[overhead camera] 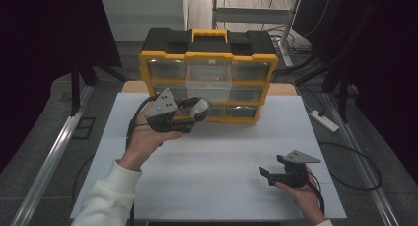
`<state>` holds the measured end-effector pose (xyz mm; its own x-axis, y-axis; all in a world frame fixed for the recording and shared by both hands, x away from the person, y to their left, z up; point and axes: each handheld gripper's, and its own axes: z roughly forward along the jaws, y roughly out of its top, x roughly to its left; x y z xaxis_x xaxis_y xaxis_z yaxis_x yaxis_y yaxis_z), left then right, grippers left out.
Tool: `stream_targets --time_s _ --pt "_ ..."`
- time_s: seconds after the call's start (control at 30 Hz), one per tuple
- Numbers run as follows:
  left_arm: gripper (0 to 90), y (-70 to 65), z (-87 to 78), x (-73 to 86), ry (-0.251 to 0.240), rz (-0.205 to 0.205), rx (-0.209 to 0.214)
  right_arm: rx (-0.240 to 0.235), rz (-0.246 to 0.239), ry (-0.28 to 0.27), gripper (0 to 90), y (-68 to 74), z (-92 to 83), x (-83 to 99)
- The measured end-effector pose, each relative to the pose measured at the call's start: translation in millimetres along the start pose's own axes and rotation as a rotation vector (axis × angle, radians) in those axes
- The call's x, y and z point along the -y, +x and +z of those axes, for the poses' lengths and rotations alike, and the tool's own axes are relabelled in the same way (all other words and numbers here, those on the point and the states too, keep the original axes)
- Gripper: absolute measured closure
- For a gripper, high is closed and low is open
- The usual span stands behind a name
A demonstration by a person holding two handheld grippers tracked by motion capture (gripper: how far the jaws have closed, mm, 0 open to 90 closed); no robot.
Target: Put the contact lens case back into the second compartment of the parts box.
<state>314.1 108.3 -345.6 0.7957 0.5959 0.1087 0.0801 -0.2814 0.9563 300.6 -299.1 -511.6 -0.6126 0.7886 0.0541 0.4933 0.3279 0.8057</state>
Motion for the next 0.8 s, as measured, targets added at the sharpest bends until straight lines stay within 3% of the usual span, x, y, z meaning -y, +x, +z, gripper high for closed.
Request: stream_targets --time_s 0.4,0.8 --pt "49.3 1.8 -1.4 -6.3 -0.027 -0.016 0.003 -0.001 0.001 0.001 13.3 0.1 0.1 0.1" --pt "49.3 3.8 -2.2 -18.0 -0.031 0.000 -0.017 -0.003 0.002 0.000 13.2 0.0 0.1 0.0"
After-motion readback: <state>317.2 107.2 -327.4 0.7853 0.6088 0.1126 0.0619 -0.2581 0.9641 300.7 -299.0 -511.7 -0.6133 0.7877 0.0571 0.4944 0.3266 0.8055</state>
